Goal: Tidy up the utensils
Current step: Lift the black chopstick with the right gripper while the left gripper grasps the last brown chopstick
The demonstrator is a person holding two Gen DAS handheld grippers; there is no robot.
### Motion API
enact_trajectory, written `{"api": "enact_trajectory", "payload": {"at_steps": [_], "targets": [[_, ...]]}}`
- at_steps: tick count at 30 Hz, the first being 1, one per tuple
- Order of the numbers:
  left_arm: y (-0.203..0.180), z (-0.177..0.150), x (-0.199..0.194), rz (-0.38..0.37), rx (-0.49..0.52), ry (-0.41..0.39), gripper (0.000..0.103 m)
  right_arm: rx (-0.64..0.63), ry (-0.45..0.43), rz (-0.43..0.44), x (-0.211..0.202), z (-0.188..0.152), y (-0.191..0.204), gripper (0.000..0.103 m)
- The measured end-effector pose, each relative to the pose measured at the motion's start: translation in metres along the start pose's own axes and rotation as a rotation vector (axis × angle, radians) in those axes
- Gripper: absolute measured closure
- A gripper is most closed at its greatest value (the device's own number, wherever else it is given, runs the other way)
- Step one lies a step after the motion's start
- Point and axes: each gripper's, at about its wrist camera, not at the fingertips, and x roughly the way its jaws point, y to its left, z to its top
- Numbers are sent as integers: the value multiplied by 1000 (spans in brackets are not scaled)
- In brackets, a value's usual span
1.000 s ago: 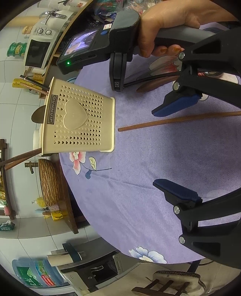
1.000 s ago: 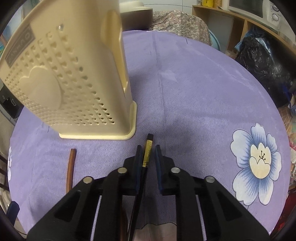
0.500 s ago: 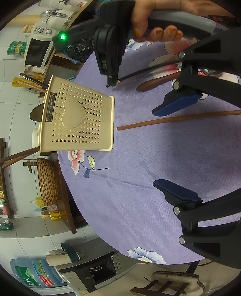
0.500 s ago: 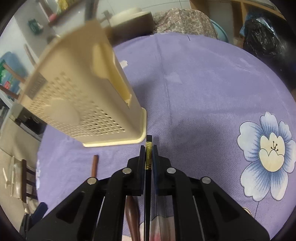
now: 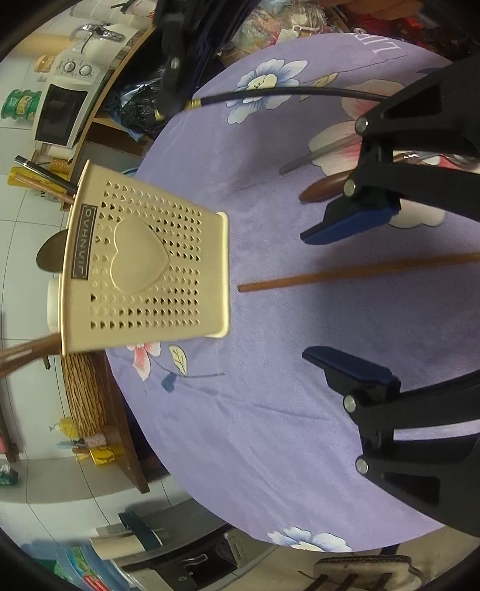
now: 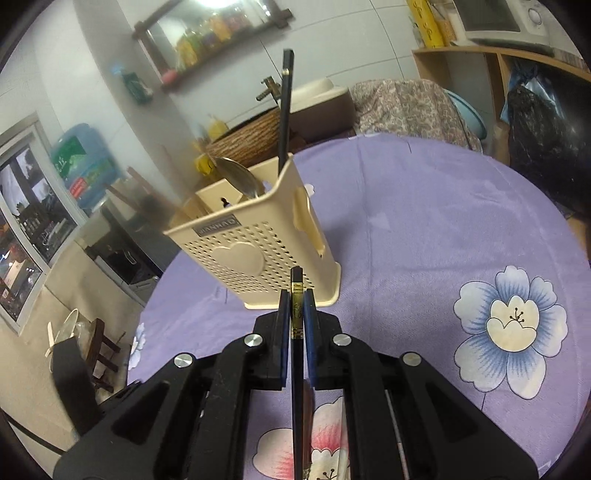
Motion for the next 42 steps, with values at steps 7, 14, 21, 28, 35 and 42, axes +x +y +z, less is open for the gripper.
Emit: {"api": "enact_trajectory", "payload": {"at_steps": [7,14,21,28,35,42], "targets": [[-16,21,37,-3,12,63,71,-70,-63,-50,-23,-4,13,95],[-21,27,54,23,17,88,72,-78,-69,-41,-28,-5,13,95],[-23,27,64,42,28,96,81,-82,-76,-36,-33,-8,15,95],[-23,34,69,58,28,93,95,-82,-77,-34,-33,-8,14,95],[-22,38,67,41,5,80,95,-89,-77,-32,-36,-9,15,95],[-10,45,8,-18,-35,-63,95,-93,-82,-11,-44,-9,14,95]]}}
